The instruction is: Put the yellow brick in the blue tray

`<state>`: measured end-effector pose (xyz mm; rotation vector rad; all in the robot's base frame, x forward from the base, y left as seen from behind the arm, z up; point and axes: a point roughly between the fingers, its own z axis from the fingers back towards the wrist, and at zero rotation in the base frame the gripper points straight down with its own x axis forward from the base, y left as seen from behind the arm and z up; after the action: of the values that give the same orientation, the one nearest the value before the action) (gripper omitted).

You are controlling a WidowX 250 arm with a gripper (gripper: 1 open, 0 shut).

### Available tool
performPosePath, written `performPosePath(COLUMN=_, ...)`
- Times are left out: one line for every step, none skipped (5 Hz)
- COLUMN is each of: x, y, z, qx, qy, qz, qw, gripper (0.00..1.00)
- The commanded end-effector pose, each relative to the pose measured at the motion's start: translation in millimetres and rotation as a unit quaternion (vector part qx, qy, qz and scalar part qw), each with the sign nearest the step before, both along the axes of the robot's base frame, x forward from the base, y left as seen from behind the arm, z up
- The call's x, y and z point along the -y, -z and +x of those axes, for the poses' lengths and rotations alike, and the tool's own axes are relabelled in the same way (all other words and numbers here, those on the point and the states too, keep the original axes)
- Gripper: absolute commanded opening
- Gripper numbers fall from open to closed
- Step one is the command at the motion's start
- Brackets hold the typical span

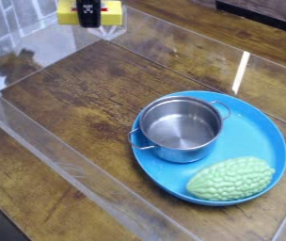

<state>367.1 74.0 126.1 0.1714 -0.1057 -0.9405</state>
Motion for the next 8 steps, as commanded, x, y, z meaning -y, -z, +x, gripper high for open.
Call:
performPosePath(x=48, y=-25.1, z=-6.9, qx=0.035, qy=0.046, qz=-0.009, qw=0.9983, gripper=0.00)
performPosePath(x=97, y=-25.7, z=-10.1, qx=0.033, qy=0.094, qz=-0.014, qw=0.9949, gripper=0.00)
performPosePath(x=135, y=-33.9, z=-23.5, qx=0.031, qy=0.114, qz=-0.019, qw=0.9928, gripper=0.00)
performPosePath(x=160, y=-33.4, z=-39.5, qx=0.029, qy=0.132, qz=-0.022, qw=0.9906, gripper=0.00)
performPosePath(x=183, y=-35.4, z=-60.2, qx=0.024, qy=0.139, qz=-0.028, qw=0.9895, gripper=0.00)
performPosePath(x=207, y=-30.0, z=-72.5, qx=0.016, qy=0.156, qz=-0.035, qw=0.9870, gripper=0.00)
performPosePath(x=231, y=-19.6, z=-82.0, qx=0.006, qy=0.178, qz=-0.037, qw=0.9832, gripper=0.00)
performPosePath(x=243, y=-10.3, z=-86.7, qx=-0.002, qy=0.189, qz=-0.038, qw=0.9812, gripper=0.00)
